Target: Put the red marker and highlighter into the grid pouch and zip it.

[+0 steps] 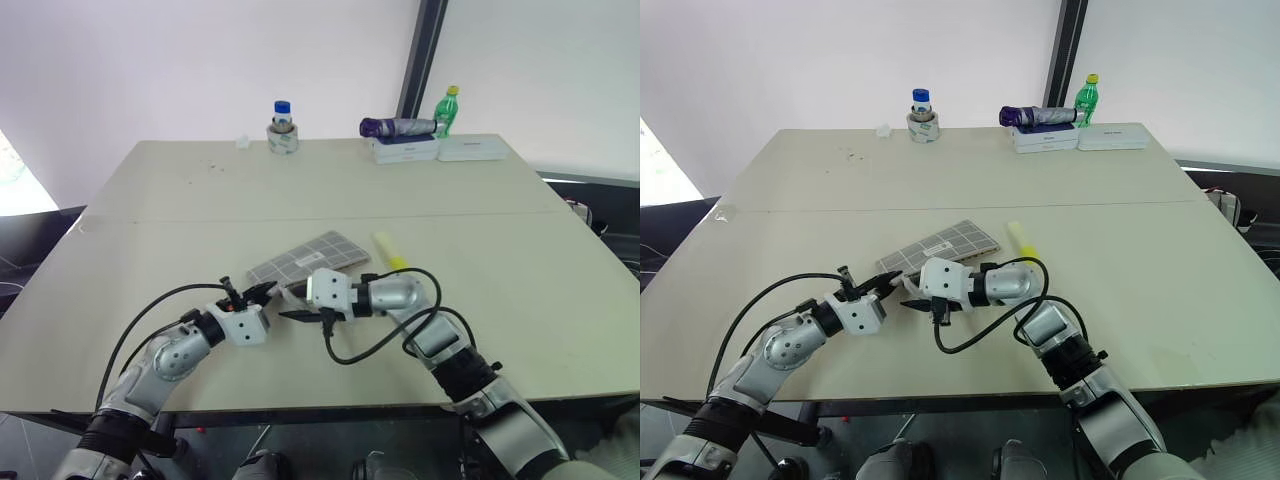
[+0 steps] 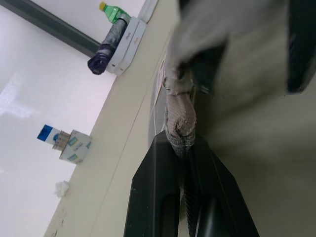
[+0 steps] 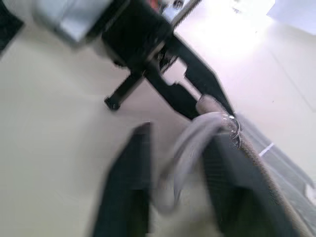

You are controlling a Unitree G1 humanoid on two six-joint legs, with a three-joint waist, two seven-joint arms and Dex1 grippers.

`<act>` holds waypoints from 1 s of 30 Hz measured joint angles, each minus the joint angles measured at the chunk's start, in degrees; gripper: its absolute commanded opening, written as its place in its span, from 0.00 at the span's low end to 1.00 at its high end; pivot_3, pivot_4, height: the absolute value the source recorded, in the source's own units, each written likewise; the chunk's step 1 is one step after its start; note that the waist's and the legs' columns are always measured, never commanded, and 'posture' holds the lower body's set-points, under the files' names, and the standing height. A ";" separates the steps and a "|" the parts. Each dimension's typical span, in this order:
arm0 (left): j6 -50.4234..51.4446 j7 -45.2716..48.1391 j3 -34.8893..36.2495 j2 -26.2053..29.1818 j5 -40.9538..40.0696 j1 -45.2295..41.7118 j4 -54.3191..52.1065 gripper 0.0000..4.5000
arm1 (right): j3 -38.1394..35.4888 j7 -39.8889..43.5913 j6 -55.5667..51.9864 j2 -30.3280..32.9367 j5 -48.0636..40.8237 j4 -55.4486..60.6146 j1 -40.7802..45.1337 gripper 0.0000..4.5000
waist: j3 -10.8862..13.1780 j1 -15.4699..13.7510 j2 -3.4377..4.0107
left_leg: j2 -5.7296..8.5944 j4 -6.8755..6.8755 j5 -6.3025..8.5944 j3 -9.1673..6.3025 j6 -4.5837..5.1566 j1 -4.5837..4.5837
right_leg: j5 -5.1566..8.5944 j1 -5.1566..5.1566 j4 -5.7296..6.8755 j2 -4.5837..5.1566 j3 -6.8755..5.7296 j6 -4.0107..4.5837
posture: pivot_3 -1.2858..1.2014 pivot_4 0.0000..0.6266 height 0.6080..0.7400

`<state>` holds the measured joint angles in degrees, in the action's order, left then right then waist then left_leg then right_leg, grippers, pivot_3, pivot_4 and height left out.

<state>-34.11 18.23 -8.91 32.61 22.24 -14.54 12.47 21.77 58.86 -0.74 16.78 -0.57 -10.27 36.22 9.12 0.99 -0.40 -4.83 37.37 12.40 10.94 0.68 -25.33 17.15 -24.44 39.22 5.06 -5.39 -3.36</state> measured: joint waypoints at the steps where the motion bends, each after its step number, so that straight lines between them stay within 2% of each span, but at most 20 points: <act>1: 0.06 0.00 0.19 0.01 -0.23 0.26 -0.26 0.00 | -0.34 0.58 -0.76 0.27 -1.13 0.65 -0.54 0.75 | 0.00 0.00 0.00 | 0.00 0.00 0.00 0.00 0.00 0.00 | 0.00 0.00 0.00 0.01 0.00 0.00 | 0.52 0.24 1.00; 3: 0.24 0.00 0.57 0.00 -0.54 0.40 -0.35 0.00 | -0.78 1.62 -1.96 0.81 -3.21 1.64 -1.39 0.99 | 0.00 -0.01 0.00 | 0.00 0.00 0.00 -0.01 0.01 0.00 | 0.00 0.00 0.00 0.01 0.00 0.00 | 0.52 0.24 1.00; 8: 1.37 0.03 1.65 0.12 -2.55 0.95 -1.11 0.00 | -6.07 4.06 -7.10 4.51 -10.58 7.09 -3.42 0.99 | 0.01 -0.19 -0.01 | 0.02 0.02 0.20 -0.05 0.33 -0.01 | 0.00 0.02 -0.01 0.04 -0.01 0.00 | 0.52 0.24 1.00; 13: 1.12 0.01 2.34 1.20 -3.00 1.62 -1.37 0.00 | -10.27 4.14 -9.03 9.69 -12.31 10.01 -6.80 0.99 | 0.01 -0.18 -0.01 | 0.02 0.01 0.23 -0.07 0.38 -0.01 | 0.00 0.02 -0.02 0.05 -0.03 0.01 | 0.52 0.24 1.00; 19: -0.29 -1.47 3.84 2.54 -2.99 2.97 -1.39 0.00 | -20.31 -4.11 -8.45 11.29 -13.35 11.54 -11.71 0.99 | 0.02 -0.18 -0.03 | 0.01 -0.02 0.23 -0.09 0.38 0.00 | 0.00 0.02 -0.02 0.05 -0.03 0.00 | 0.52 0.24 1.00; 23: -1.17 -2.12 4.38 3.25 -3.03 3.65 -1.37 0.00 | -23.84 -8.26 -9.69 11.86 -14.36 16.59 -20.87 0.99 | 0.02 -0.37 -0.04 | 0.04 -0.03 0.23 -0.08 0.38 -0.02 | 0.00 0.03 -0.08 0.07 -0.03 0.00 | 0.52 0.24 1.00; 26: -1.34 -2.29 5.30 3.28 -3.45 4.15 -1.31 0.00 | -26.82 -14.44 -11.28 10.02 -14.66 22.51 -27.68 0.99 | 0.02 -0.25 -0.04 | 0.03 -0.05 0.24 -0.12 0.37 -0.01 | 0.00 0.03 -0.08 0.06 -0.03 0.00 | 0.52 0.24 1.00; 30: -1.94 -2.39 5.34 3.23 -3.81 4.13 -1.15 0.00 | -27.71 -24.11 -11.63 5.69 -12.54 28.96 -32.48 0.99 | 0.02 -0.02 -0.04 | -0.01 -0.06 0.22 -0.17 0.33 0.01 | 0.00 0.04 -0.07 0.00 -0.03 0.00 | 0.52 0.24 1.00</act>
<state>-36.05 15.84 -3.58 35.84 18.43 -10.41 11.32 -5.94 34.74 -12.37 22.47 -13.11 18.68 3.75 9.14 0.97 -0.44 -4.84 37.30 12.62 10.77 1.01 -25.32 17.16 -24.40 39.15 5.07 -5.42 -3.36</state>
